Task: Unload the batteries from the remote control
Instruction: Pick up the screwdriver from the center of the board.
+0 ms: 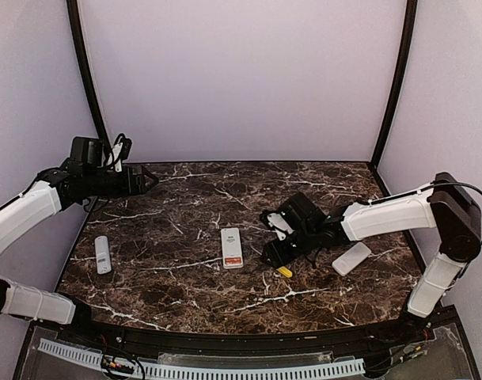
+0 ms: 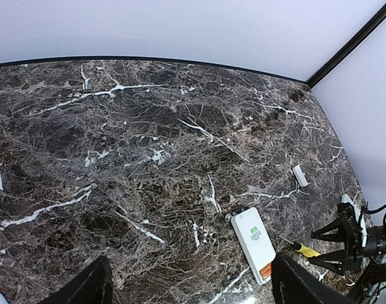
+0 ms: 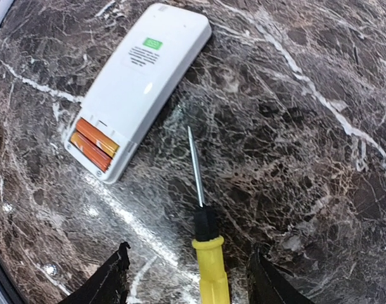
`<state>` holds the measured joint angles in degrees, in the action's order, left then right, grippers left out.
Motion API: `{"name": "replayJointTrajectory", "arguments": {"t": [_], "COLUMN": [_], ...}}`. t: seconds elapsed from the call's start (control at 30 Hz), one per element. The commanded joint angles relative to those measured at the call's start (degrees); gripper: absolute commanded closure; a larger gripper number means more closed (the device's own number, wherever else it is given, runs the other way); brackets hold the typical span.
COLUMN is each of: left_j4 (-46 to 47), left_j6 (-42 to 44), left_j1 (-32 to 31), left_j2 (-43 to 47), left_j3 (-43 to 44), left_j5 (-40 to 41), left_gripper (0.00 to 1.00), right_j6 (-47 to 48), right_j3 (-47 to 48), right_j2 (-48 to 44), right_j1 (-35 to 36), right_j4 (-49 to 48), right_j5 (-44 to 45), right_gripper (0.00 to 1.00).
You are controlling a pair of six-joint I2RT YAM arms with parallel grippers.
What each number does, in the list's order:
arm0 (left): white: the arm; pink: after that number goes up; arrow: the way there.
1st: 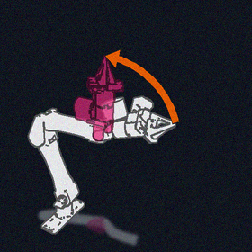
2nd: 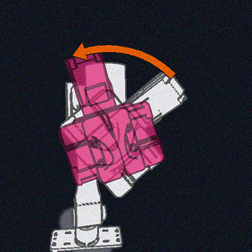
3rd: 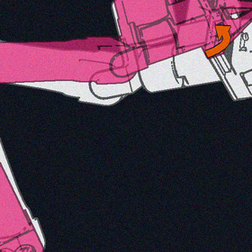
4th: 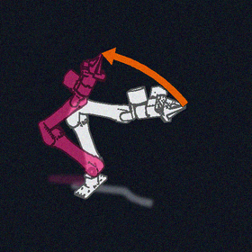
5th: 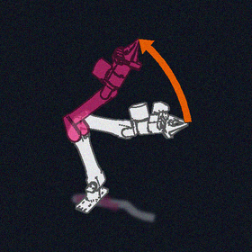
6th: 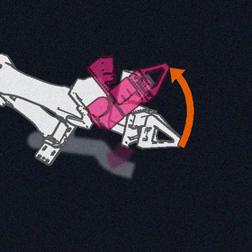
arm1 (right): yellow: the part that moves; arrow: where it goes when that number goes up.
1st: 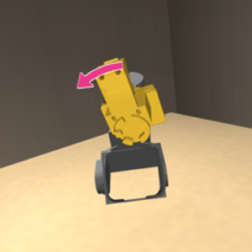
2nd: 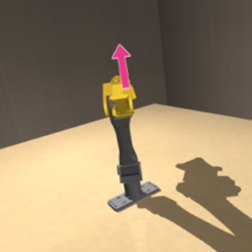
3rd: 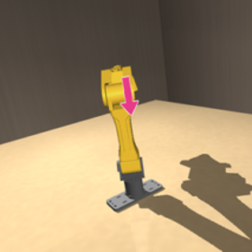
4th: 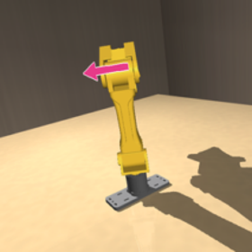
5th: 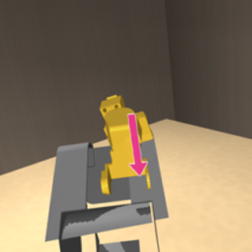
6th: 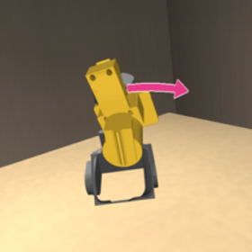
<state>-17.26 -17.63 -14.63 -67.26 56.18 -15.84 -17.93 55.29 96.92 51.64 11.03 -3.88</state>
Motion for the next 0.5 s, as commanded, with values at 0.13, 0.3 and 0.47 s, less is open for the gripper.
{"name": "replayJointTrajectory", "arguments": {"t": [0.13,0.3,0.47], "left_j4": [0.42,0.30,0.22], "left_j6": [0.29,0.31,0.30], "left_j1": [0.02,-0.05,-0.04], "left_j2": [-0.03,-0.28,-0.53], "left_j3": [-0.50,-0.42,-0.29], "left_j5": [-0.89,-0.81,-0.90], "left_gripper": [0.14,0.14,0.14], "right_j6": [-0.47,0.04,0.55], "right_j3": [-1.65,-1.06,-0.70], "right_j2": [0.25,1.57,2.89], "right_j1": [-0.05,0.21,1.14], "right_j4": [1.24,1.62,2.06], "right_j5": [5.77,6.19,6.38], "right_gripper": [0.47,0.50,0.54]}}
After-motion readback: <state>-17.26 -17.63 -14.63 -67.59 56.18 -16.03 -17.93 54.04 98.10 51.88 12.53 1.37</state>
